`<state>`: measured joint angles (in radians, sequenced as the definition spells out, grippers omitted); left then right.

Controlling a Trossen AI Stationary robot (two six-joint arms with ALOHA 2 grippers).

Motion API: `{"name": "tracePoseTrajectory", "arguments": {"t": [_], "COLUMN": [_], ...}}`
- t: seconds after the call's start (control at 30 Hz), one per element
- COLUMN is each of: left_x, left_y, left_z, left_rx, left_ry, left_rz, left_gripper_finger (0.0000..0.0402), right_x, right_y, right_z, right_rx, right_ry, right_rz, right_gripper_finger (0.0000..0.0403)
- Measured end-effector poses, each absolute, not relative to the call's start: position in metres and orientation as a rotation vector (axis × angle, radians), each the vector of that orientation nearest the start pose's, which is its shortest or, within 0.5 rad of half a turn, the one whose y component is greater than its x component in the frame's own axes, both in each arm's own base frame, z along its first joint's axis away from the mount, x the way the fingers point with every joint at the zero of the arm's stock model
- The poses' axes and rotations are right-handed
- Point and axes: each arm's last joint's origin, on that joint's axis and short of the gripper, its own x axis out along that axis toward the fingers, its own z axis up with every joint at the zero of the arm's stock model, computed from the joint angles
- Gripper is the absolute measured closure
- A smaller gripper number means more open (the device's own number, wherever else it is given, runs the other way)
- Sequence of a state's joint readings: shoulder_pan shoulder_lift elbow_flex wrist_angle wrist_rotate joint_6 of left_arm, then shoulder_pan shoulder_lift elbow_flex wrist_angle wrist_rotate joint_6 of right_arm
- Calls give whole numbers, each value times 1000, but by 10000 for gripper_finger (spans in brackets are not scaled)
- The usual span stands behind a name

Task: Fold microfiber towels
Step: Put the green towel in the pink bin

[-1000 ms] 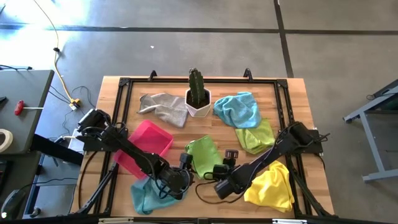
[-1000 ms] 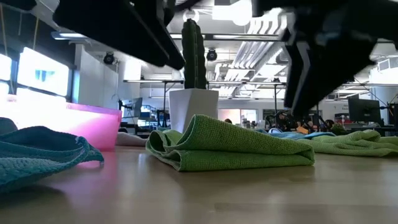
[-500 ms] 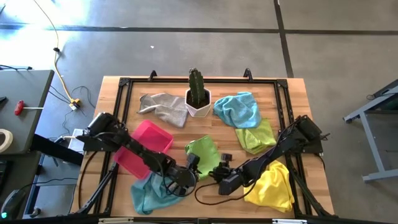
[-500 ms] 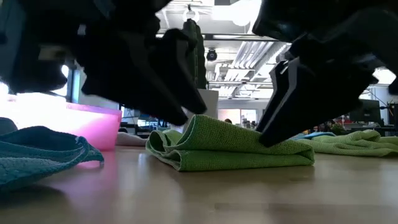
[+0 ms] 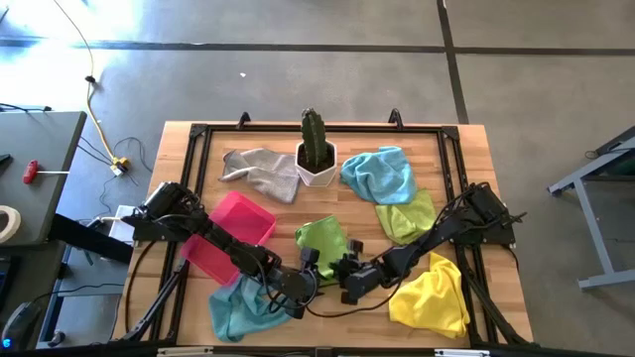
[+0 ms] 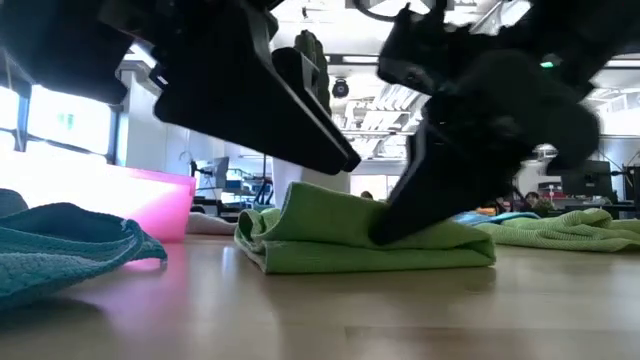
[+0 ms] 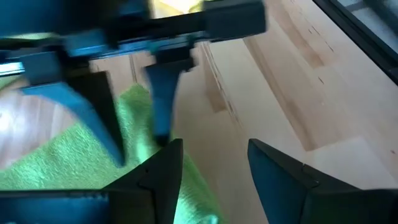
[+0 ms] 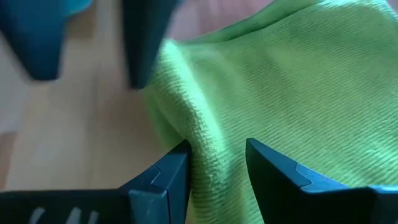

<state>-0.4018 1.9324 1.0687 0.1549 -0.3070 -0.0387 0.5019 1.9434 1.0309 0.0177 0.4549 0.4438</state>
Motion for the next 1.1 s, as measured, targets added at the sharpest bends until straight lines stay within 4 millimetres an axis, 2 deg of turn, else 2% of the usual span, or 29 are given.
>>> {"name": "tracePoseTrajectory", "arguments": {"t": [0.13,0.23,0.37,0.5,0.7,0.93,1.1], "left_x": [361,360,359,359,363,370,369], "left_y": [-147,-148,-150,-149,-140,-138,-138], "left_z": [140,140,140,140,134,115,113], "left_rx": [180,171,177,195,216,163,154], "left_ry": [678,679,676,670,661,660,675], "left_rz": [-52,-41,-30,-2,116,139,146], "left_gripper_finger": [229,229,229,229,229,229,229], "right_x": [341,340,330,317,308,307,307], "right_y": [158,157,162,165,164,163,163], "right_z": [124,135,152,163,160,159,159], "right_rx": [51,85,130,90,60,58,56], "right_ry": [739,749,802,851,914,924,927], "right_rz": [-143,-63,49,42,-30,-44,-44], "right_gripper_finger": [261,261,261,261,261,261,261]}}
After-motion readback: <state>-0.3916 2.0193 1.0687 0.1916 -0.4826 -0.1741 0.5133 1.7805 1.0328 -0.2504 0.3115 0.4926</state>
